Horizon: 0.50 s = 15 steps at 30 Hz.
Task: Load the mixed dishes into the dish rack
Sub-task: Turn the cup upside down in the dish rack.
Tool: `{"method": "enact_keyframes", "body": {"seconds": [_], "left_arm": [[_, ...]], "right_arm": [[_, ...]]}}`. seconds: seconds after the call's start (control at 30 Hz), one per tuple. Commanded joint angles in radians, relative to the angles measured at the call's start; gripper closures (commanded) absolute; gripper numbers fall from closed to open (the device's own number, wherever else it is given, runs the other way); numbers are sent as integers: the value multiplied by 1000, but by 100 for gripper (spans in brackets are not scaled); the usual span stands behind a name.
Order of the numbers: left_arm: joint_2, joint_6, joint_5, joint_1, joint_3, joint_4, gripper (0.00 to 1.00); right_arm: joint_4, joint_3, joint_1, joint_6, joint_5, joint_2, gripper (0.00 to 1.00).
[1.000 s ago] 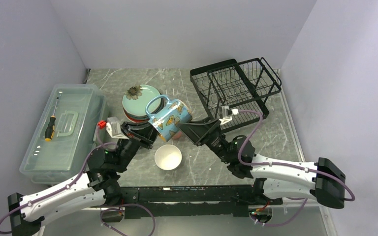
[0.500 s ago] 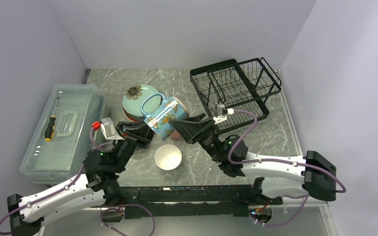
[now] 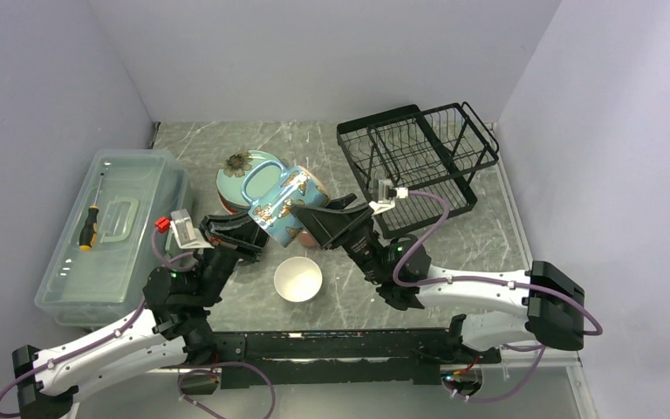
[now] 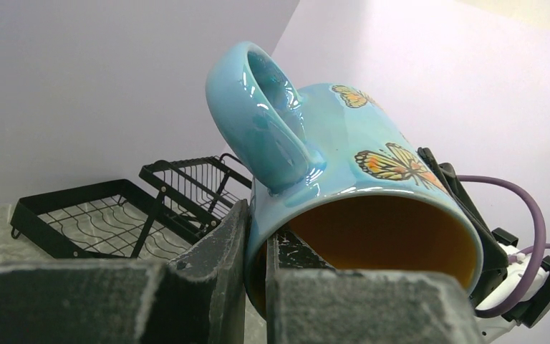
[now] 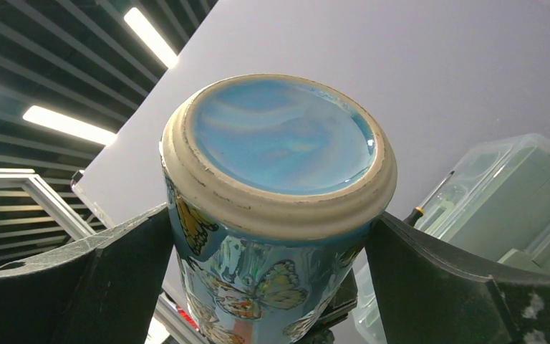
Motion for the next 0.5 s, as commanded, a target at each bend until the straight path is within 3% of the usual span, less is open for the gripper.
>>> {"method": "enact_keyframes", "body": {"seconds": [0.0, 0.47], "left_arm": [[-2, -25, 95, -8, 6, 47, 100], [47, -33, 137, -8, 24, 11, 100]], "right_arm": [[91, 85, 2, -27, -2, 5, 0], [69, 118, 2, -43, 4, 20, 1]]}}
